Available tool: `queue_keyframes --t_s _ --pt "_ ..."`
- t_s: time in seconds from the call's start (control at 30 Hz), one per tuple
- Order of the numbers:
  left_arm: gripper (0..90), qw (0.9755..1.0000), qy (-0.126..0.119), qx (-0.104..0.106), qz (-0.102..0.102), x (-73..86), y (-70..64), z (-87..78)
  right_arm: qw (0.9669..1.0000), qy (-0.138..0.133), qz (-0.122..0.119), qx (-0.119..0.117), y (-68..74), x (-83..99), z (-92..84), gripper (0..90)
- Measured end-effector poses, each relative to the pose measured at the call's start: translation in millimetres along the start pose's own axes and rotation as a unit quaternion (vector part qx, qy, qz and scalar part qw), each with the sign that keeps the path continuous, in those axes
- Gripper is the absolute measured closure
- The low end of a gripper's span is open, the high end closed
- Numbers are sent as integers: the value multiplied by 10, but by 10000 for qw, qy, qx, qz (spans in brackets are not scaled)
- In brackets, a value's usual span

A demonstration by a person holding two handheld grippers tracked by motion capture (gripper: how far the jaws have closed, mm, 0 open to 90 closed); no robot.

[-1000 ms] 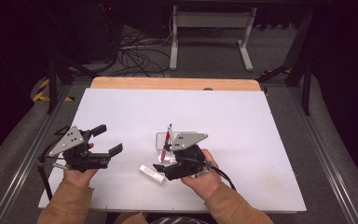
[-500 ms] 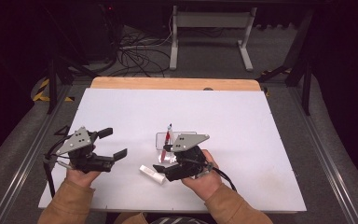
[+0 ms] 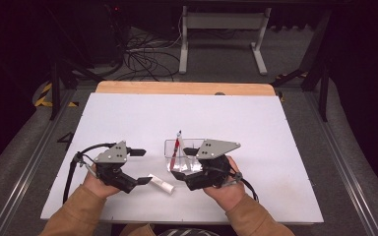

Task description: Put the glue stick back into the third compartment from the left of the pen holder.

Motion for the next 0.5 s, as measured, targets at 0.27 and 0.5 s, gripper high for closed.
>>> queue_keyframes --t_s 0.27,0.5 --pt "145 9989 423 34 218 -29 -30 164 9986 -392 -75 342 -61 74 -278 158" --pt "153 9968 699 107 363 -54 -73 280 9959 -612 -104 663 -125 188 -550 108"
Point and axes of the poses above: each handheld gripper's, and its own axes: z roughly forward along the jaws, x roughly out of its underside, y roughly to its left, the point moved 1 cm from there along z, roughly forward along the jaws, and after that the axes turned 15 degrees about -z, right-handed, at the moved point
